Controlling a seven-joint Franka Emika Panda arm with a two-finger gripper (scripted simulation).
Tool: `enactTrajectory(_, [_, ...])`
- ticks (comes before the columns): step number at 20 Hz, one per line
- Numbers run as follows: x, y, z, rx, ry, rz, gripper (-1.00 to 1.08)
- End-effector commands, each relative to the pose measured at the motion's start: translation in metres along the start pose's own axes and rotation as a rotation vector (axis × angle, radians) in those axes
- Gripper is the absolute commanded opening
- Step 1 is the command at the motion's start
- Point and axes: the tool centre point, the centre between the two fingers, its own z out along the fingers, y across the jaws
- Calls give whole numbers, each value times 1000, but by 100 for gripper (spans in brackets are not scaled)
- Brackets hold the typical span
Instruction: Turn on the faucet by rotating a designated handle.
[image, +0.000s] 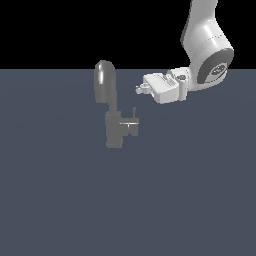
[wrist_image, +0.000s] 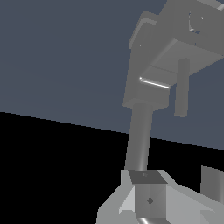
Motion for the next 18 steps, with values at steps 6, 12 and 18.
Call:
enactTrajectory(6, [50,-1,14,121,-115,132,-100])
enactTrajectory(12, [71,1,22,170,-163,186,-100])
enactTrajectory(18, [73,1,24,178,-170,193,-100])
